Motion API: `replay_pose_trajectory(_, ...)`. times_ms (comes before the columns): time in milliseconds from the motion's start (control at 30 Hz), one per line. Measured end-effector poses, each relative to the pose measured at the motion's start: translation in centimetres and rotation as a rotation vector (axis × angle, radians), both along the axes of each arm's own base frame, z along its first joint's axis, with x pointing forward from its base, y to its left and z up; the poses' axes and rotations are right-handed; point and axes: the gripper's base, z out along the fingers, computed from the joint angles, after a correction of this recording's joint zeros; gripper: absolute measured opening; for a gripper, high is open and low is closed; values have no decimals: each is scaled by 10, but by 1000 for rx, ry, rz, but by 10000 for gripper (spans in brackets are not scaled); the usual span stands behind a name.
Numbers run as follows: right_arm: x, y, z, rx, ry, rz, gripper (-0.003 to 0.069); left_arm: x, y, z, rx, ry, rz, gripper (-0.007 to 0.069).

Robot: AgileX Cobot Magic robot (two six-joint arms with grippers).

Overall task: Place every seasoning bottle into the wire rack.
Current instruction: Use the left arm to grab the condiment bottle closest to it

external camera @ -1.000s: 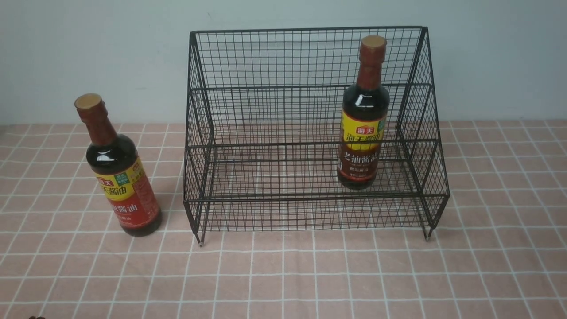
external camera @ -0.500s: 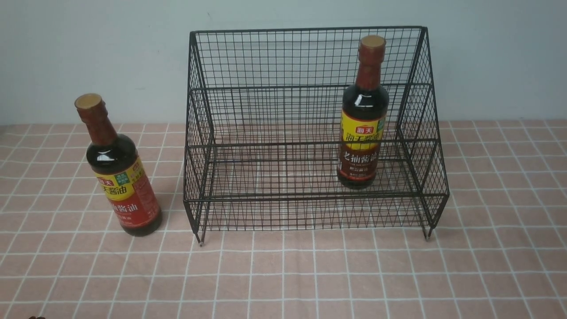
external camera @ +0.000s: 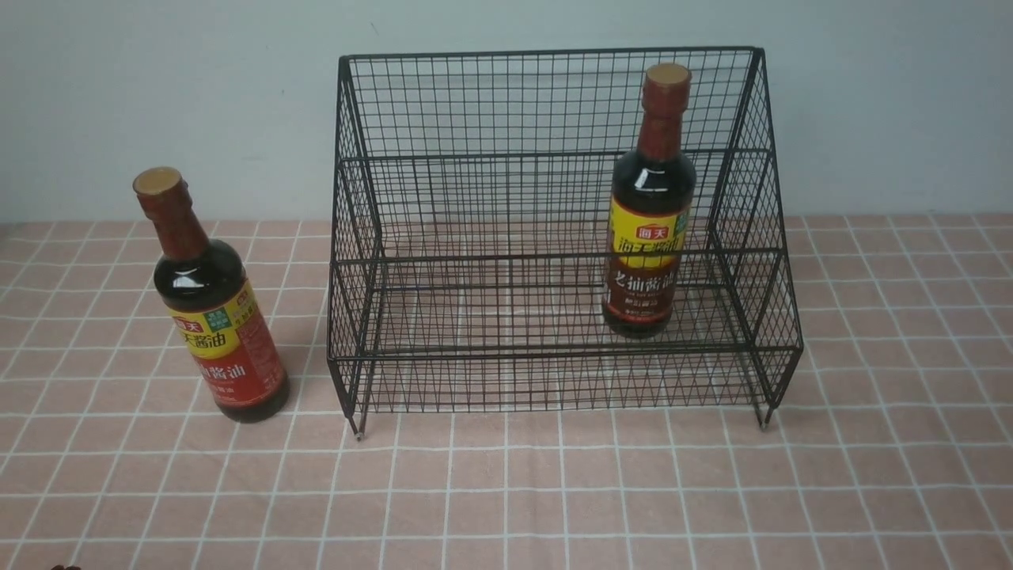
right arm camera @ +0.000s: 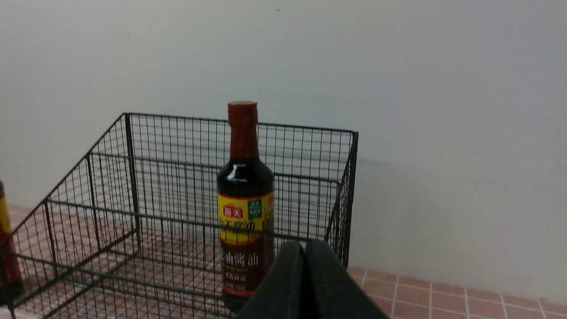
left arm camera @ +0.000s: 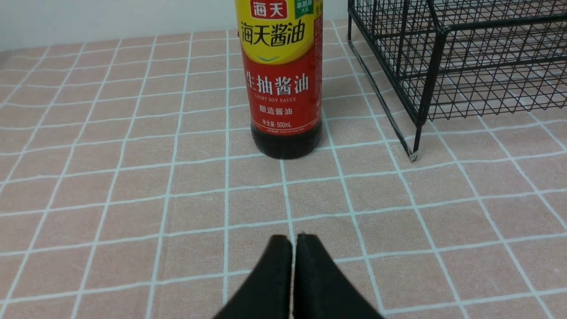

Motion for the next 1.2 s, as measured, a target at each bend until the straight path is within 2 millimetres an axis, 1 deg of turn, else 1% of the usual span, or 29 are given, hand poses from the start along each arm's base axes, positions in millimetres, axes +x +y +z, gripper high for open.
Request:
replay_pose_trajectory(67,3,1,-10,-17,26,-1,-14,0,0,0,0,0,0,-7)
replay_pose_trajectory(167,8,0,-34,-54,90,-38,-14,0,0,0,0,0,0,-7)
replay_pose_trajectory(200,10,0,-42,-61,116,-60,-14,0,0,0,0,0,0,-7)
replay_pose_trajectory(233,13,-2,-58,-68,169,-106,-14,0,0,0,0,0,0,-7)
replay_pose_trajectory(267,14,-4,-66,-66,205,-139,-14,0,0,0,0,0,0,-7)
replay_pose_trajectory(333,14,-7,-72,-58,261,-194,-14,0,0,0,0,0,0,-7)
replay_pose_trajectory(467,13,-13,-74,-53,295,-298,-15,0,0,0,0,0,0,-7)
replay_pose_trajectory(567,13,-15,-74,-48,297,-333,-15,0,0,0,0,0,0,-7)
replay_pose_trajectory(1200,13,-15,-74,-47,297,-336,-15,0,0,0,0,0,0,-7)
